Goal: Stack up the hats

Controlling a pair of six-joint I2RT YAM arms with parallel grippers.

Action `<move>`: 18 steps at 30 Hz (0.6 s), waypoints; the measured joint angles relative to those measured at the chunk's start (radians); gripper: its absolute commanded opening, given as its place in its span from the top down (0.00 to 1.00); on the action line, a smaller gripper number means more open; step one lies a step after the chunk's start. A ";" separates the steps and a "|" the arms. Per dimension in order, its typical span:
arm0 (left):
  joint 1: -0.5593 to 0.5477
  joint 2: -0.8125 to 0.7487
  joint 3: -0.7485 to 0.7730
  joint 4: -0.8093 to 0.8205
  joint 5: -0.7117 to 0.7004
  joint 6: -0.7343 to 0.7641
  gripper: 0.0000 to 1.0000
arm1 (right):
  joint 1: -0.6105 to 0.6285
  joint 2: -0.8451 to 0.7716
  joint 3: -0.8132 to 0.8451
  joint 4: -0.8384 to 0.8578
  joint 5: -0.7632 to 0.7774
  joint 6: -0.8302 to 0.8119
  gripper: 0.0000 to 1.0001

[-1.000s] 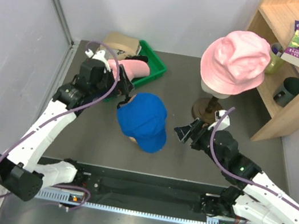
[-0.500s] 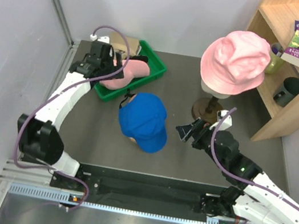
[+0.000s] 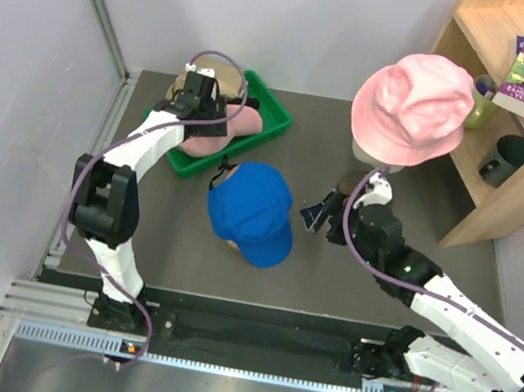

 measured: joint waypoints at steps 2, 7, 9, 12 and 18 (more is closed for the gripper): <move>0.000 0.023 0.020 0.001 -0.001 0.005 0.54 | -0.011 0.027 0.009 0.008 -0.015 -0.013 0.09; 0.000 0.027 0.040 -0.002 -0.010 0.008 0.88 | -0.032 0.060 0.039 0.011 -0.039 -0.036 0.09; 0.001 0.026 0.047 -0.017 -0.014 0.008 1.00 | -0.042 0.070 0.052 0.016 -0.044 -0.043 0.09; 0.001 0.015 0.051 -0.041 -0.019 0.007 1.00 | -0.048 0.087 0.072 0.018 -0.051 -0.055 0.09; 0.001 -0.088 0.051 -0.123 -0.017 0.008 1.00 | -0.050 0.110 0.140 0.006 -0.056 -0.103 0.09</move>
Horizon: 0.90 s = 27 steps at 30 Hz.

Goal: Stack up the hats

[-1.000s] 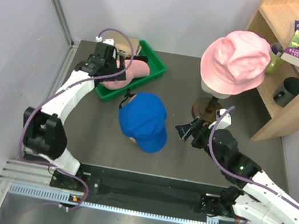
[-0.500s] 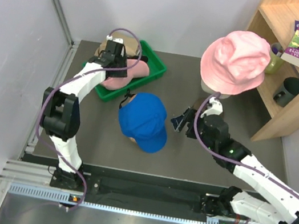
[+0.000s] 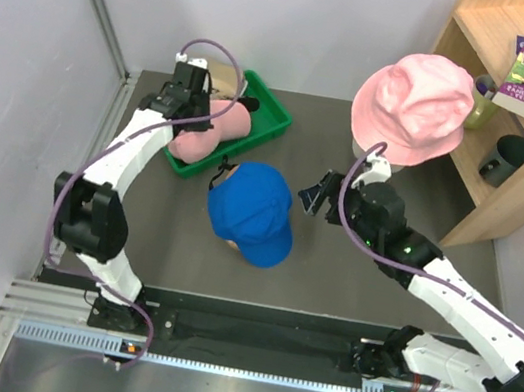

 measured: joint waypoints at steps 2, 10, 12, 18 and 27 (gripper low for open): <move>0.000 -0.056 0.000 -0.032 0.005 0.003 1.00 | 0.000 0.011 0.045 -0.004 -0.007 -0.027 0.09; 0.000 -0.339 0.000 -0.105 0.050 0.018 1.00 | 0.000 0.024 0.192 0.019 -0.081 -0.113 0.09; 0.001 -0.398 0.000 -0.119 0.076 0.020 1.00 | 0.000 0.024 0.209 0.024 -0.112 -0.132 0.10; 0.004 -0.526 0.009 -0.172 0.265 0.022 1.00 | 0.000 0.058 0.291 0.041 -0.242 -0.191 0.09; 0.004 -0.614 0.064 -0.243 0.615 -0.015 1.00 | 0.000 0.076 0.385 0.073 -0.371 -0.263 0.09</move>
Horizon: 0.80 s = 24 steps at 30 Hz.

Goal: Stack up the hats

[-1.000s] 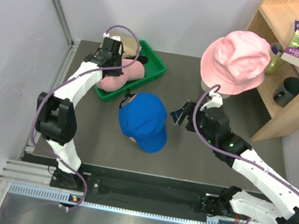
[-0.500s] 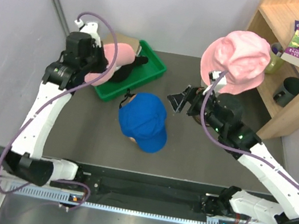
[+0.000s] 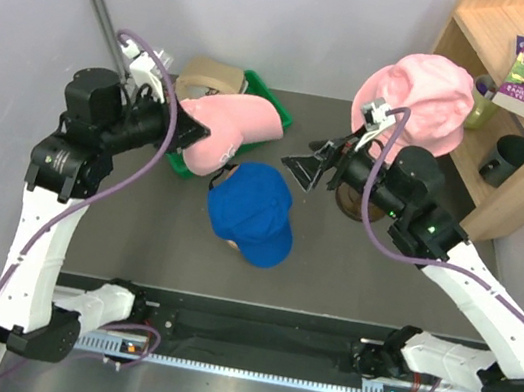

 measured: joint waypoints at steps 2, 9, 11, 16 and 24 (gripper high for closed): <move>0.000 -0.011 0.008 -0.004 0.050 -0.013 1.00 | 0.000 0.000 0.001 0.005 -0.022 -0.014 0.09; 0.000 -0.040 0.018 -0.010 0.169 -0.061 1.00 | 0.000 0.020 0.050 0.018 -0.103 -0.037 0.10; 0.000 -0.044 0.018 -0.011 0.182 -0.073 1.00 | 0.000 0.023 0.052 0.029 -0.117 -0.042 0.10; 0.000 -0.060 0.018 -0.010 0.202 -0.093 1.00 | 0.000 0.045 0.065 0.037 -0.169 -0.051 0.16; 0.000 -0.083 0.018 -0.011 0.203 -0.109 1.00 | 0.014 0.119 0.131 0.039 -0.278 -0.066 0.79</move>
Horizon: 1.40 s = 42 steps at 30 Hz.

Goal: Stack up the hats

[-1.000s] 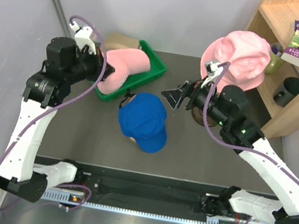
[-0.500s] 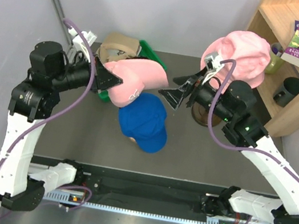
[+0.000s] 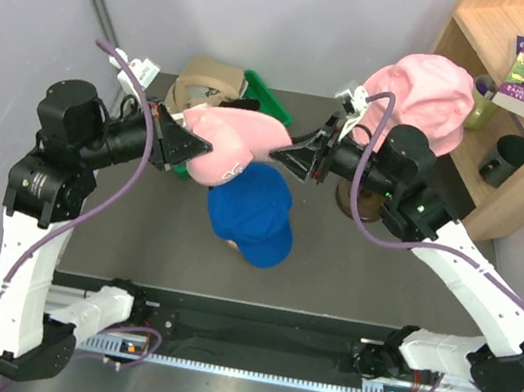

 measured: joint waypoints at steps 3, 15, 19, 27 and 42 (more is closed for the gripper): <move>0.000 -0.013 -0.002 0.002 -0.002 -0.007 0.57 | 0.001 0.008 0.011 -0.002 -0.022 0.005 1.00; 0.000 -0.034 0.097 -0.069 -0.494 -0.061 0.01 | 0.015 -0.026 0.025 -0.062 0.145 0.285 1.00; 0.000 -0.059 0.121 -0.103 -0.722 -0.092 0.01 | 0.020 -0.059 0.011 -0.036 0.207 0.425 1.00; 0.000 -0.082 0.126 -0.146 -0.897 -0.101 0.01 | 0.080 -0.090 -0.159 0.102 0.275 0.642 1.00; 0.000 -0.082 0.126 -0.150 -0.949 -0.082 0.01 | 0.076 -0.277 -0.566 0.227 0.328 0.846 1.00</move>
